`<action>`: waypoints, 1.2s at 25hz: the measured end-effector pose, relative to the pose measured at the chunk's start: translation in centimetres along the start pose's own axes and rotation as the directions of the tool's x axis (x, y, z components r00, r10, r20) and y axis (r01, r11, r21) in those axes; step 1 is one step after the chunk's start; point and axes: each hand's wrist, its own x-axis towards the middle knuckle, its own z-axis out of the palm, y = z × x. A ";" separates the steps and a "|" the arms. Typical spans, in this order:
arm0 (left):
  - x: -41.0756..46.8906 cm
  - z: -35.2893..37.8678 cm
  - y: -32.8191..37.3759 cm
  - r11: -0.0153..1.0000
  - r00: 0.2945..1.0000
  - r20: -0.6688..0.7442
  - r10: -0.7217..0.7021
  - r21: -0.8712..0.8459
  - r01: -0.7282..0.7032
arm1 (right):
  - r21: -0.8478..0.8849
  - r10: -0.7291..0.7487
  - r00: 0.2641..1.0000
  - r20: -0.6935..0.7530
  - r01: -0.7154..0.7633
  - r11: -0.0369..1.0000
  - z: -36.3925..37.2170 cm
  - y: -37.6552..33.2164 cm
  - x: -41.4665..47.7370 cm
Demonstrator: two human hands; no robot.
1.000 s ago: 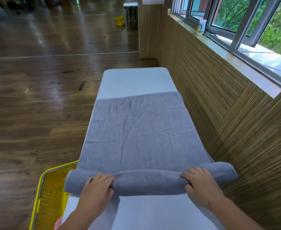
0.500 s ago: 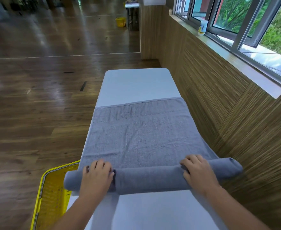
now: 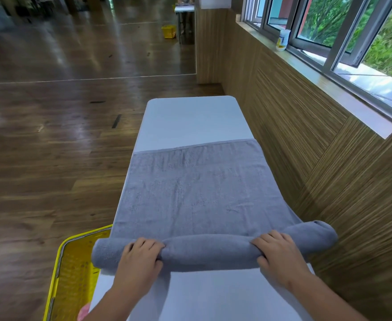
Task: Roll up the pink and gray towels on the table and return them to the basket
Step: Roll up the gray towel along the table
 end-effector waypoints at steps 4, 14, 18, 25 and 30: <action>-2.5 -0.2 0.2 0.997 0.997 -0.004 0.075 -0.016 -0.075 | 0.026 0.006 0.988 0.155 -0.010 1.000 -1.2 0.7 -0.8; 1.5 -0.7 0.4 0.998 0.999 -0.049 -0.009 0.056 0.012 | 0.071 0.058 0.980 -0.192 -0.046 0.996 -0.8 0.5 3.3; -0.5 0.5 1.0 0.995 0.998 -0.020 0.060 0.078 -0.059 | 0.003 -0.081 0.991 -0.103 0.081 0.997 0.2 0.8 0.8; 0.3 0.4 0.6 0.999 0.996 0.081 -0.035 0.019 0.034 | -0.068 0.020 0.999 0.030 -0.018 0.998 0.2 0.4 1.4; -2.6 0.0 -0.1 0.998 0.996 0.063 0.056 -0.027 -0.054 | -0.020 -0.005 0.959 0.284 0.012 1.000 -2.4 0.3 0.6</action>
